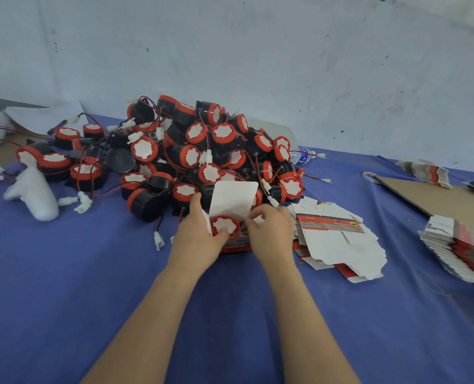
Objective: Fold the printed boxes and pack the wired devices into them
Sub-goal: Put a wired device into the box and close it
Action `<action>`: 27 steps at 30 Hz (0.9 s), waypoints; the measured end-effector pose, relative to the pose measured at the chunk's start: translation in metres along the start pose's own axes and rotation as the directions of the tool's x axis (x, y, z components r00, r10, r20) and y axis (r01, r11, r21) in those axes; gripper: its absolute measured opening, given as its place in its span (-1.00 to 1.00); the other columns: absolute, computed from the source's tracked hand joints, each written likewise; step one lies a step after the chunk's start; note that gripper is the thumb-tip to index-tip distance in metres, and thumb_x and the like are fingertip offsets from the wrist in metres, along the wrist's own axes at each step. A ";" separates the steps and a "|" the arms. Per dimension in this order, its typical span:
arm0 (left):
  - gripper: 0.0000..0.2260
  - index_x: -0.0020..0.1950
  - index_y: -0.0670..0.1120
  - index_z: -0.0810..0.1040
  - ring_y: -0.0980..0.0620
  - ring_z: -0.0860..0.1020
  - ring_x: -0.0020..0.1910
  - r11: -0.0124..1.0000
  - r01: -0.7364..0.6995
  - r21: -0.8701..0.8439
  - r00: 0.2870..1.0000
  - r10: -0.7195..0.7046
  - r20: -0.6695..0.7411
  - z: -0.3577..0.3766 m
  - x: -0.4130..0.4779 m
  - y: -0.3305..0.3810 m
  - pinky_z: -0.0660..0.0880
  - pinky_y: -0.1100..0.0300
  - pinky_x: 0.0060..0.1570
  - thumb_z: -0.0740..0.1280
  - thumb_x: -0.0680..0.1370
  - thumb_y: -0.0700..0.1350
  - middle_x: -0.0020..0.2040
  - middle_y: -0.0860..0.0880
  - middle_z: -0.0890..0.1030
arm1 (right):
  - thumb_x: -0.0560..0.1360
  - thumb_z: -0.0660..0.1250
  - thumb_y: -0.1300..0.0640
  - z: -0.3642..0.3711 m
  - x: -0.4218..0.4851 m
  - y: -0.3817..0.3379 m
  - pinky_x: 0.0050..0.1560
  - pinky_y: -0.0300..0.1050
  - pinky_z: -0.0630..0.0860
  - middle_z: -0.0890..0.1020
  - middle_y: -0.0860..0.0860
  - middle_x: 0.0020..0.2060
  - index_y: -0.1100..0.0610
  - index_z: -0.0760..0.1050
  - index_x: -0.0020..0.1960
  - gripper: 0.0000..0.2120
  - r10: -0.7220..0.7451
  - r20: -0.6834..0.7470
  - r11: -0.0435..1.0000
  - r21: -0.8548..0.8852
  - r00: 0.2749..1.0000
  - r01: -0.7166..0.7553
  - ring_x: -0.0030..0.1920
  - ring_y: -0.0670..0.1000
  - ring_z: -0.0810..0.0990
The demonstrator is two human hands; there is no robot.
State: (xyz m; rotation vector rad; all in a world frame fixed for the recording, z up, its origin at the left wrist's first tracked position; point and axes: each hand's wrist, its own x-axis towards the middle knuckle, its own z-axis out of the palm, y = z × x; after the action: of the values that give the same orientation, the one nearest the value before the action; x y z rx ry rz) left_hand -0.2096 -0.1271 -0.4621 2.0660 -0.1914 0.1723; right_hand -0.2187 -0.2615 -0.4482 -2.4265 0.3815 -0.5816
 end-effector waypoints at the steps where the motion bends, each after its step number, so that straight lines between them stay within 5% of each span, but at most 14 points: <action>1: -0.23 0.57 -0.01 -0.06 -0.13 0.54 0.07 1.000 -0.003 0.003 1.000 0.003 0.001 0.000 0.000 0.001 0.42 0.14 -0.10 0.37 0.53 -0.10 0.17 -0.15 0.54 | 0.50 0.37 0.07 -0.002 0.002 0.001 0.23 -0.03 0.34 0.45 0.10 0.19 0.09 0.47 0.20 -0.70 0.072 0.006 0.995 0.063 0.997 -0.072 0.25 0.12 0.37; 4: -0.23 0.57 -0.03 -0.05 -0.13 0.51 0.15 1.000 -0.025 0.018 1.000 0.025 0.002 -0.001 0.001 0.001 0.44 0.11 -0.02 0.37 0.52 -0.12 0.24 -0.14 0.51 | 0.43 0.45 -0.03 -0.006 0.009 0.004 0.25 0.02 0.36 0.37 0.14 0.33 0.16 0.25 0.41 -0.33 0.248 0.100 0.941 0.211 0.963 -0.265 0.34 0.15 0.33; 6: -0.24 0.57 -0.03 -0.04 -0.13 0.51 0.15 0.999 -0.034 0.023 0.999 0.034 0.005 -0.001 0.000 0.002 0.45 0.10 -0.01 0.37 0.53 -0.12 0.24 -0.13 0.51 | 0.44 0.44 0.06 -0.003 0.012 0.002 0.00 -0.10 0.45 0.47 0.14 0.22 0.24 0.29 0.33 -0.42 0.279 0.148 0.921 0.238 0.949 -0.308 0.17 0.11 0.45; 9: -0.24 0.57 -0.04 -0.03 -0.07 0.51 0.01 0.999 -0.030 0.023 0.999 0.030 -0.021 0.001 -0.002 0.002 0.41 0.15 -0.12 0.38 0.52 -0.10 0.13 -0.12 0.53 | 0.47 0.32 0.27 0.004 0.010 -0.004 -0.39 -0.24 0.27 0.51 0.05 -0.03 0.24 0.37 0.19 -0.68 0.208 0.109 0.956 0.187 0.972 -0.226 -0.09 0.05 0.45; 14: -0.51 0.32 -0.11 0.19 -0.04 0.47 -0.21 0.999 -0.024 0.022 0.986 0.027 -0.162 0.008 -0.001 0.000 0.28 0.24 -0.40 0.38 0.52 -0.11 -0.05 -0.10 0.53 | 0.57 0.26 0.15 0.008 -0.001 -0.011 -0.14 -0.16 0.32 0.49 0.06 0.05 0.14 0.44 0.24 -0.75 -0.084 0.015 0.996 0.005 0.996 0.084 -0.07 -0.01 0.42; 17: -0.57 0.24 -0.10 0.20 -0.01 0.48 -0.24 1.000 -0.019 0.024 0.983 0.023 -0.180 0.008 0.001 -0.002 0.27 0.28 -0.43 0.38 0.52 -0.09 -0.10 -0.05 0.50 | 0.59 0.24 0.04 0.009 -0.006 -0.002 -0.13 -0.19 0.31 0.44 -0.02 -0.08 0.10 0.57 -0.02 -0.83 -0.206 0.089 0.978 0.038 0.975 0.203 -0.16 -0.10 0.39; 20: -0.62 0.22 0.01 0.27 0.04 0.53 -0.13 0.996 -0.084 -0.003 0.984 0.083 -0.158 0.007 -0.002 -0.002 0.36 0.28 -0.33 0.39 0.51 -0.05 -0.08 0.05 0.53 | 0.60 0.24 0.11 0.007 -0.006 0.008 -0.08 -0.24 0.35 0.54 -0.06 -0.05 0.09 0.63 0.00 -0.80 -0.149 0.074 0.970 0.202 0.986 0.131 -0.08 -0.09 0.48; 24: -0.85 0.16 0.22 0.45 0.34 0.51 0.07 0.930 -0.083 -0.359 0.996 0.083 -0.014 0.003 -0.002 0.003 0.42 0.49 -0.09 0.18 0.64 0.02 0.01 0.31 0.55 | 0.56 0.28 0.13 0.007 -0.003 0.013 -0.04 -0.20 0.45 0.56 -0.05 0.08 0.02 0.50 0.10 -0.87 0.075 0.176 0.859 0.488 0.982 -0.153 0.05 -0.04 0.53; 27: -0.78 0.25 0.09 0.42 0.28 0.48 0.11 0.926 -0.078 -0.369 0.997 0.068 -0.040 0.001 0.001 0.000 0.40 0.47 -0.01 0.17 0.65 -0.14 0.11 0.20 0.52 | 0.54 0.30 0.22 0.006 -0.004 0.014 -0.05 -0.31 0.48 0.51 -0.10 0.21 -0.06 0.28 0.35 -0.56 0.039 0.227 0.763 0.623 0.973 -0.176 0.03 -0.22 0.54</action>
State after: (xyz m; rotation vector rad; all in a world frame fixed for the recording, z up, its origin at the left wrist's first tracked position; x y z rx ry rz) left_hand -0.2083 -0.1281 -0.4620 1.6802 -0.2641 0.1932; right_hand -0.2212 -0.2679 -0.4623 -1.7586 0.1883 -0.3317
